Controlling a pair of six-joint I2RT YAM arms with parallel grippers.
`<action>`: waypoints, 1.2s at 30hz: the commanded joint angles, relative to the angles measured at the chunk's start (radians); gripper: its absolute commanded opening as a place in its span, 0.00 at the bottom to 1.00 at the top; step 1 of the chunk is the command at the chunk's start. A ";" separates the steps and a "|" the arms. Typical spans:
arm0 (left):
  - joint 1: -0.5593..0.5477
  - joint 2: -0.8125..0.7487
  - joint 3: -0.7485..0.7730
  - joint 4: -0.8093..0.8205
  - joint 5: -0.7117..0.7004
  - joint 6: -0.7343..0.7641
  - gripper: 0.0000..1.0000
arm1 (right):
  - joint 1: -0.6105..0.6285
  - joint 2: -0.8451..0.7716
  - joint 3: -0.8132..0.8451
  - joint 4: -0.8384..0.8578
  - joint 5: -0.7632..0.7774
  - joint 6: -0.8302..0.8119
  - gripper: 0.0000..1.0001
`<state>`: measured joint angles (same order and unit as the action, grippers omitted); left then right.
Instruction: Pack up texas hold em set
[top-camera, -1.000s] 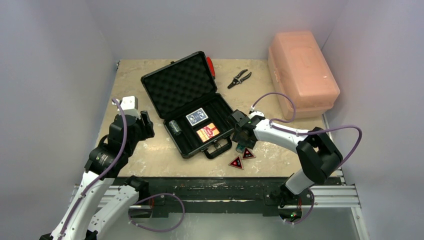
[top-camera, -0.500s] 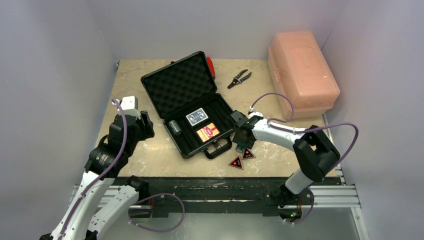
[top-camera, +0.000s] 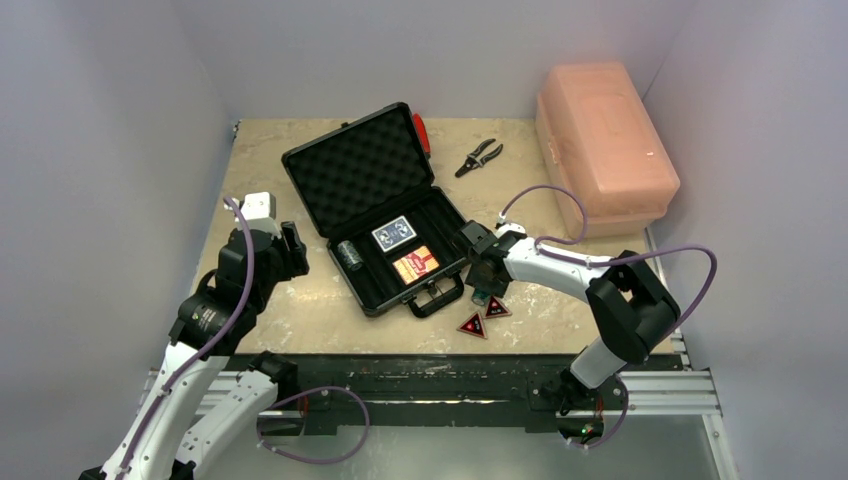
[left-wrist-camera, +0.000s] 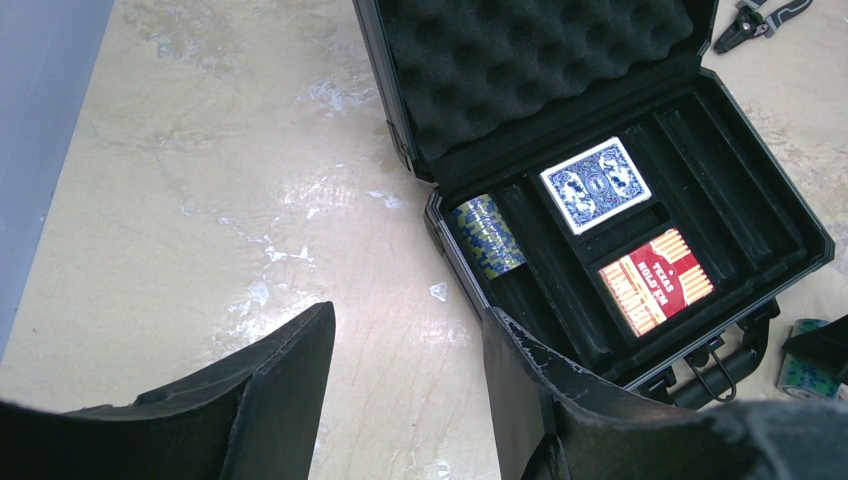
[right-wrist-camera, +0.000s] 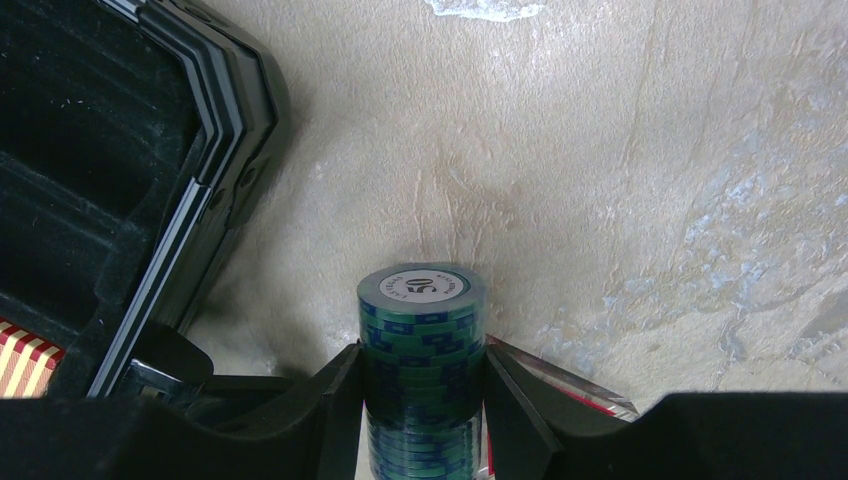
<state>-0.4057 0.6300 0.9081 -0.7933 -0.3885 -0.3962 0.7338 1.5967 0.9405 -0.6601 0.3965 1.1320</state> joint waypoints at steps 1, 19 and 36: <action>0.007 -0.003 0.031 0.019 0.003 0.021 0.56 | -0.003 -0.013 0.024 -0.002 0.017 -0.012 0.13; 0.007 -0.010 0.026 0.019 -0.020 0.024 0.59 | -0.002 -0.071 0.099 -0.079 0.120 -0.036 0.07; 0.007 -0.007 0.028 0.024 -0.003 0.023 0.57 | -0.003 -0.153 0.179 -0.038 0.205 -0.192 0.00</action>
<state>-0.4057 0.6239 0.9081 -0.7933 -0.3965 -0.3958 0.7338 1.5002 1.0595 -0.7448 0.5297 1.0046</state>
